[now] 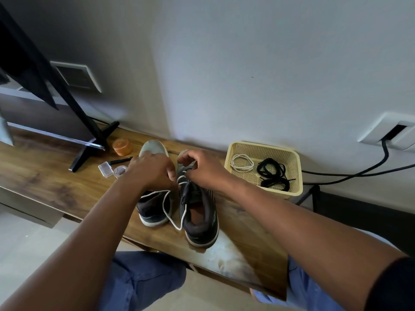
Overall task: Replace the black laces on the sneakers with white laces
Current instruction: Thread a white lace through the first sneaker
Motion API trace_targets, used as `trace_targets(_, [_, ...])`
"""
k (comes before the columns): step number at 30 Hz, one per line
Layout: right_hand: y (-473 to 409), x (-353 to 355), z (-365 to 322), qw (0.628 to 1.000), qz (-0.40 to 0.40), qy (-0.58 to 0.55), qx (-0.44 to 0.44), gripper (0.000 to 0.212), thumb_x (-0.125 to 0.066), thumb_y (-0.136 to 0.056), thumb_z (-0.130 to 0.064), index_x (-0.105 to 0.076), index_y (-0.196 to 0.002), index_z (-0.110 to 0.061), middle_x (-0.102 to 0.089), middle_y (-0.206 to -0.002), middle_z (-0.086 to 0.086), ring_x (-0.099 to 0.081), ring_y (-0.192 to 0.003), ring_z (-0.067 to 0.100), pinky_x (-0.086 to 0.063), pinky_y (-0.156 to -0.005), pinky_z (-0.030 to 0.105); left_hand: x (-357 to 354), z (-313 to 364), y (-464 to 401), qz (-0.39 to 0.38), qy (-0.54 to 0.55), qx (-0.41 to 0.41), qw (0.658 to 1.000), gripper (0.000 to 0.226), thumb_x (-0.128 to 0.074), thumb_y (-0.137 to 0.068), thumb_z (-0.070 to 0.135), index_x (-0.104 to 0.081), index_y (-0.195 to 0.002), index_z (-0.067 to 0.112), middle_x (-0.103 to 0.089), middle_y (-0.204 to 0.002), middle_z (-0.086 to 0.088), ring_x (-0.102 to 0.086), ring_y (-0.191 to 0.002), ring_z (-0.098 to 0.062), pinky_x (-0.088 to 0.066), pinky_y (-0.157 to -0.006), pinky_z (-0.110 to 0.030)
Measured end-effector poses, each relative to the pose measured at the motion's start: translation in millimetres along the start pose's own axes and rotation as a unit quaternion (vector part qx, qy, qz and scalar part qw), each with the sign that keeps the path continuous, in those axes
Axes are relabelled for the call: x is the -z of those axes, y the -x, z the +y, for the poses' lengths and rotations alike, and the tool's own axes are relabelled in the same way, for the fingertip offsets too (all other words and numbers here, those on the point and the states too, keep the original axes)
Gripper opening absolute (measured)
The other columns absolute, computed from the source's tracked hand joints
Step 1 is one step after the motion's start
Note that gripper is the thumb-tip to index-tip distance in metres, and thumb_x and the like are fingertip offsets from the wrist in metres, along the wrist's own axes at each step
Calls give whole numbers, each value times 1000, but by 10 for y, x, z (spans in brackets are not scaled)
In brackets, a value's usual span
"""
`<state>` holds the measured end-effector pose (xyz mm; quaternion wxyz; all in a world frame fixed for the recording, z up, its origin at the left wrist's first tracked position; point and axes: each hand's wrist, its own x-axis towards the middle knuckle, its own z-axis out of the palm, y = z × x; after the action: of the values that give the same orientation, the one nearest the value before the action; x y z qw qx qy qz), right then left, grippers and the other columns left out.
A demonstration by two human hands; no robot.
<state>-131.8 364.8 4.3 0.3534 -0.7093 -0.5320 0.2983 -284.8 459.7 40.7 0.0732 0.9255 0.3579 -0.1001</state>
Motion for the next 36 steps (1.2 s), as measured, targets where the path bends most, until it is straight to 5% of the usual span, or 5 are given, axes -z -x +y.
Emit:
trace_targets(13, [-18, 94, 26, 994, 16, -96, -54, 56, -68, -80, -2, -59, -131, -24, -75, -97, -7, -64, -80, 8, -49, -74, 27, -52, 193, -157, 86, 132, 33, 987, 40, -58, -86, 63, -69, -69, 29, -65, -89, 3, -61, -106, -27, -44, -82, -40])
trace_targets(20, [-8, 239, -119, 974, 23, -223, -44, 14, -79, -84, -7, -75, -92, -18, -71, -67, -4, -64, -56, 8, -50, -57, 22, 71, 171, -116, 254, 450, -18, 856, 49, -57, -99, 48, -64, -70, 10, -50, -50, 4, -41, -47, -3, -34, -50, -22])
trace_targets(28, [-20, 497, -134, 978, 91, -186, -11, 20, -80, -88, -26, -77, -78, -9, -67, -63, -1, -49, -45, 1, -37, -52, 20, 180, -164, -88, 387, 558, 230, 697, 49, -49, -93, 49, -54, -57, 17, -52, -52, 1, -48, -55, -21, -44, -66, -38])
trace_targets(33, [1, 501, -155, 973, 103, -208, -18, 22, -79, -89, -24, -76, -81, -4, -68, -67, 9, -51, -50, 9, -43, -56, 27, 206, -290, -86, 415, 668, 271, 556, 24, -44, -98, 38, -49, -89, 17, -43, -64, 3, -39, -47, -11, -38, -51, -28])
trace_targets(36, [2, 492, -167, 974, 93, -207, -23, 21, -79, -90, -22, -77, -82, -2, -71, -72, 16, -56, -52, 11, -45, -54, 25, 221, -297, -100, 425, 683, 245, 542, 32, -46, -105, 31, -42, -75, 19, -41, -62, 3, -36, -45, -11, -38, -50, -32])
